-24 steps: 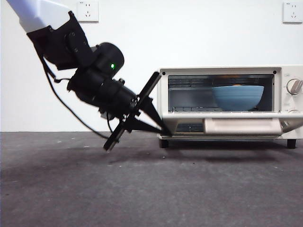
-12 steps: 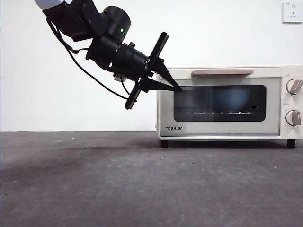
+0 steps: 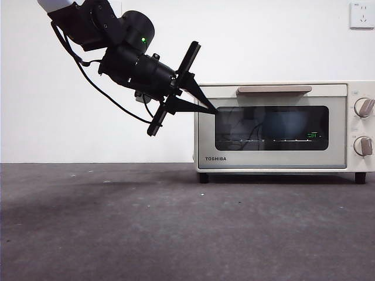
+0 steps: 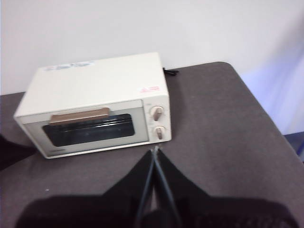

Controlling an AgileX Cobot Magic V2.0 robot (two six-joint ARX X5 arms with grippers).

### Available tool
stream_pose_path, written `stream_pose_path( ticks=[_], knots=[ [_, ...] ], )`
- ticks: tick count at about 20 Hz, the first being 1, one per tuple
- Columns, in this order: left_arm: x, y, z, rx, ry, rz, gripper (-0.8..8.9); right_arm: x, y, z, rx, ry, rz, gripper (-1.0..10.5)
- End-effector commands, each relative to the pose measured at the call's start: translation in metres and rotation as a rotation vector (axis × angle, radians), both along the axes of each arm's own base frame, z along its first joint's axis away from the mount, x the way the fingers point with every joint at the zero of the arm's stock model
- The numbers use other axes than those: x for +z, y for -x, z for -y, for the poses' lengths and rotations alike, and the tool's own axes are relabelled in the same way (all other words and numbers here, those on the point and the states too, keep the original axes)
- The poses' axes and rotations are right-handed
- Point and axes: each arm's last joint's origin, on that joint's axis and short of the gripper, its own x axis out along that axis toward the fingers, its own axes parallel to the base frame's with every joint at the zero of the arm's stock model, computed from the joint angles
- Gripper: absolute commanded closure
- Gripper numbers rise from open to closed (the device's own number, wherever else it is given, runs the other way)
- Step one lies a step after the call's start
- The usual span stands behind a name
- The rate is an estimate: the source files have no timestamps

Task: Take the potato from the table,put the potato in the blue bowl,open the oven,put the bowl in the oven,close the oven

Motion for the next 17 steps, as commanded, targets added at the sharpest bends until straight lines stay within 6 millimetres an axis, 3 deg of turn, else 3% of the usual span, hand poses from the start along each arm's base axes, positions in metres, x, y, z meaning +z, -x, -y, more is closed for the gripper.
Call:
stream_pose_path(
  ticks=[1, 9, 17],
  knots=[
    [-0.001, 0.001, 0.001, -0.091, 0.021, 0.040, 8.20, -0.001, -0.004, 0.000, -0.007, 0.023, -0.022, 9.6],
    [0.017, 0.022, 0.002, -0.313, 0.015, 0.174, 8.19, -0.005, -0.006, 0.000, -0.007, 0.029, -0.076, 9.6],
    [0.039, 0.065, -0.017, -0.410, -0.335, 0.296, 8.19, -0.010, 0.000, 0.000, -0.007, 0.033, -0.128, 9.6]
  ],
)
